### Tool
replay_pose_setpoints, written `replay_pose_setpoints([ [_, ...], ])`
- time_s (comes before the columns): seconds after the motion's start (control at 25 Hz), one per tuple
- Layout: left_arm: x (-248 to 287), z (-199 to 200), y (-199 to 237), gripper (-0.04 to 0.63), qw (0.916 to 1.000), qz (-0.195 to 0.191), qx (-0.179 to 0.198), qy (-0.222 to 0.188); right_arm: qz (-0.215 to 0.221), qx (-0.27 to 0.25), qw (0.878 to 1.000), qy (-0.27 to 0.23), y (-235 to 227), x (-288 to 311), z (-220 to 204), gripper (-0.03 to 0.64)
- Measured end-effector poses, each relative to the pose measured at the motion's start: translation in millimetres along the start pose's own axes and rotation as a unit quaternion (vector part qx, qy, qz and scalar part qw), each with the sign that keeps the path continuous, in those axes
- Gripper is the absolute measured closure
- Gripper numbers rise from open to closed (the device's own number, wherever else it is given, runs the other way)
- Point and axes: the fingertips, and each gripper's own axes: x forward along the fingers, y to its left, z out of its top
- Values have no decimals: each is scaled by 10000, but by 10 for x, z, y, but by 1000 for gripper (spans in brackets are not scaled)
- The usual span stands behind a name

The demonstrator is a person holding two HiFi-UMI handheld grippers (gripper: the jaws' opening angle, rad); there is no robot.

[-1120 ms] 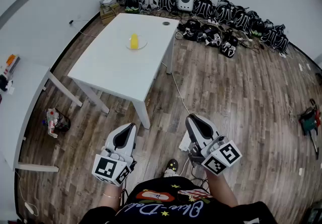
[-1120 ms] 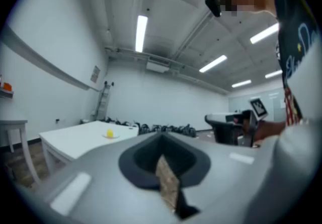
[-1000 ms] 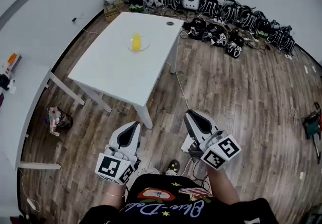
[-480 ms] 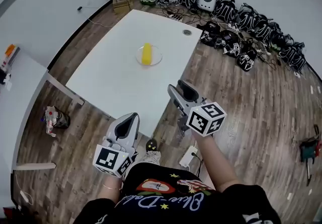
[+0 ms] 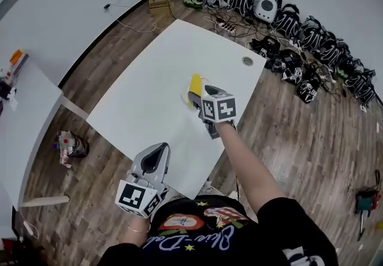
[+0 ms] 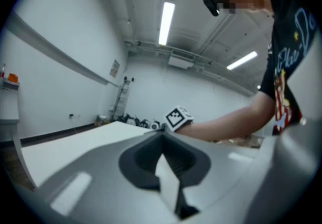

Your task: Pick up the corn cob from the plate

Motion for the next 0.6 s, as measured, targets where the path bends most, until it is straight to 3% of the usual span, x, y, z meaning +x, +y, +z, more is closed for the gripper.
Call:
replay_pose_setpoints([
  [0.2, 83, 54, 272, 598, 9988, 477, -66, 46, -218, -388, 9947, 923, -315, 631, -101, 344],
  [0.32, 78, 60, 388, 598, 9975, 686, -143, 57, -280, -322, 9898, 1356, -484, 843, -222, 337],
  [0.6, 24, 104, 676, 598, 9947, 1001, -229, -28, -313, -169, 9844, 1725, -562, 1098, -304, 314],
])
